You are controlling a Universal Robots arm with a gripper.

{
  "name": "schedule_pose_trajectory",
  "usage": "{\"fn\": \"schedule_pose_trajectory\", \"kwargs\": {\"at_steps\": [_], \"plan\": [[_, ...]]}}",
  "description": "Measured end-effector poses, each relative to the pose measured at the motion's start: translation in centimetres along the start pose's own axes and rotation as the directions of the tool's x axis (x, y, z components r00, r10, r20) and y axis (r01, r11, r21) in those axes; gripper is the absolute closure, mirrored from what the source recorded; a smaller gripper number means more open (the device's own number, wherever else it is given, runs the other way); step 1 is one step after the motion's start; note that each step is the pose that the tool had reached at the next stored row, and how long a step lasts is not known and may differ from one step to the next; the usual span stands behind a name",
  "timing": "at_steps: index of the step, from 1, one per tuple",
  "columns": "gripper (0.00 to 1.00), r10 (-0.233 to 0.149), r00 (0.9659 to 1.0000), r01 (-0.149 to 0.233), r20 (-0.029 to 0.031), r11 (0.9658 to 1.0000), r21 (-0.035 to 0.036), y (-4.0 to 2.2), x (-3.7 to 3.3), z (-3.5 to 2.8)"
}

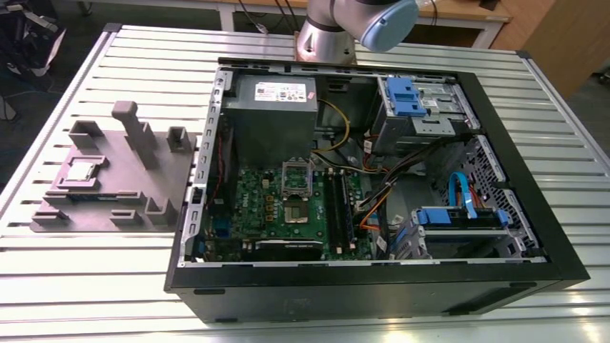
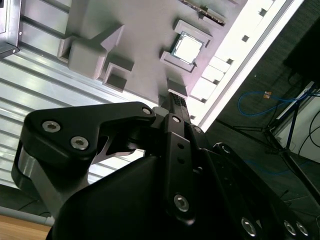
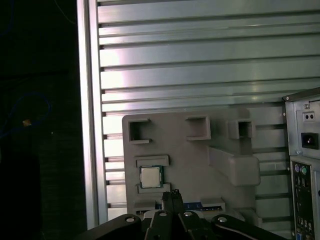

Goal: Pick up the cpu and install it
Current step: 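Reach for the cpu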

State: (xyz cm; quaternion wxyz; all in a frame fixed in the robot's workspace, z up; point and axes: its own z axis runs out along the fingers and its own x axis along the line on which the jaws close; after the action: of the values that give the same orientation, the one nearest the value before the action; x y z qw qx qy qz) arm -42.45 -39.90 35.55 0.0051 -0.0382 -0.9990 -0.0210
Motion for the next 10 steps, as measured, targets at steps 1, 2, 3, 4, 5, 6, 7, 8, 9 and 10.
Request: {"fn": "schedule_pose_trajectory", "kwargs": {"at_steps": [1,2,3,4,5,6,7,8,9,10], "plan": [[0.90,0.000,1.0000,0.000,0.0000,1.0000,0.0000,0.00,0.02,0.00],[0.90,0.000,1.0000,0.000,0.0000,1.0000,0.0000,0.00,0.03,0.00],[0.90,0.000,1.0000,0.000,0.0000,1.0000,-0.0001,0.00,0.05,0.00],[0.90,0.000,1.0000,0.000,0.0000,1.0000,0.0000,0.00,0.07,0.00],[0.90,0.000,1.0000,0.000,0.0000,1.0000,0.0000,0.00,0.08,0.00],[0.90,0.000,1.0000,0.000,0.0000,1.0000,0.0000,-0.01,0.09,0.00],[0.90,0.000,1.0000,0.000,0.0000,1.0000,0.0000,0.00,0.10,0.00],[0.90,0.000,1.0000,0.000,0.0001,1.0000,0.0000,-0.01,0.10,0.01],[0.90,0.000,1.0000,0.000,0.0000,1.0000,0.0000,-0.01,0.12,0.00],[0.90,0.000,1.0000,0.000,0.0000,1.0000,0.0000,-0.01,0.13,0.01]]}}
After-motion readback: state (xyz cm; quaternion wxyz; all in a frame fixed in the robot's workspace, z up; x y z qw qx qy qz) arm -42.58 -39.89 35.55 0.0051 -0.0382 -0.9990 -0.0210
